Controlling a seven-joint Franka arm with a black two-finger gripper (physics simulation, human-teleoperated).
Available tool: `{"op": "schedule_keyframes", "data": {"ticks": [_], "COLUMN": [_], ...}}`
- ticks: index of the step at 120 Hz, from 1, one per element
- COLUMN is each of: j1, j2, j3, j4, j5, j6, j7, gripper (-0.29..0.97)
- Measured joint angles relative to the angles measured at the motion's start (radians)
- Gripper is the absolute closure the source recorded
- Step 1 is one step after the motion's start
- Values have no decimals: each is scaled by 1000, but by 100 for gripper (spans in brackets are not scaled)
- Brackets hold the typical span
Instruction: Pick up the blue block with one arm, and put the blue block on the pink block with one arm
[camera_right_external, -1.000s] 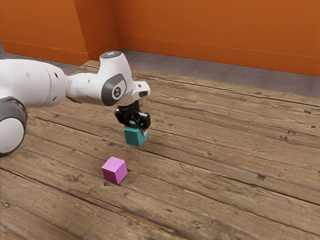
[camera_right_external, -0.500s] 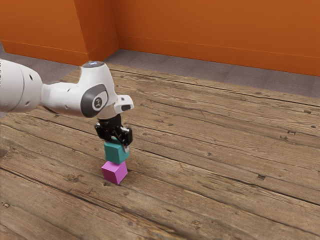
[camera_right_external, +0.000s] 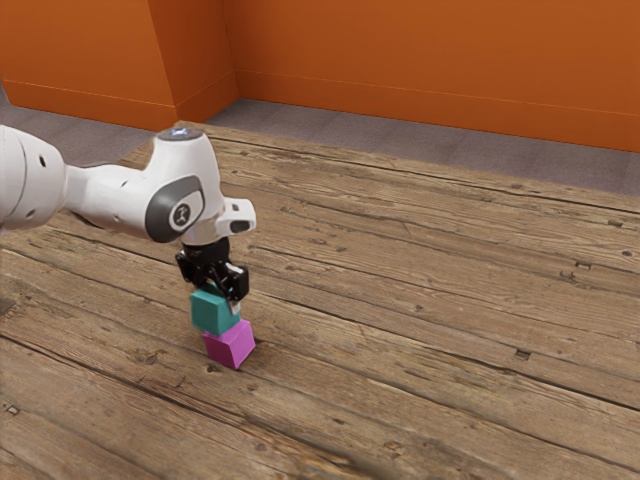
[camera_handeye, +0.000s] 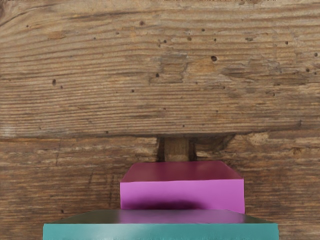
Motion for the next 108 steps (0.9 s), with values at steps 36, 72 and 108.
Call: {"op": "schedule_keyframes", "data": {"ticks": [36, 72, 108], "j1": [-9, -17, -5], "j2": [30, -70, -155], "j3": [-1, 0, 67], "j4": [26, 75, 462], "j5": [5, 22, 117], "j6": [-1, -12, -320], "j7": [6, 10, 12], "gripper": [10, 3, 1]}}
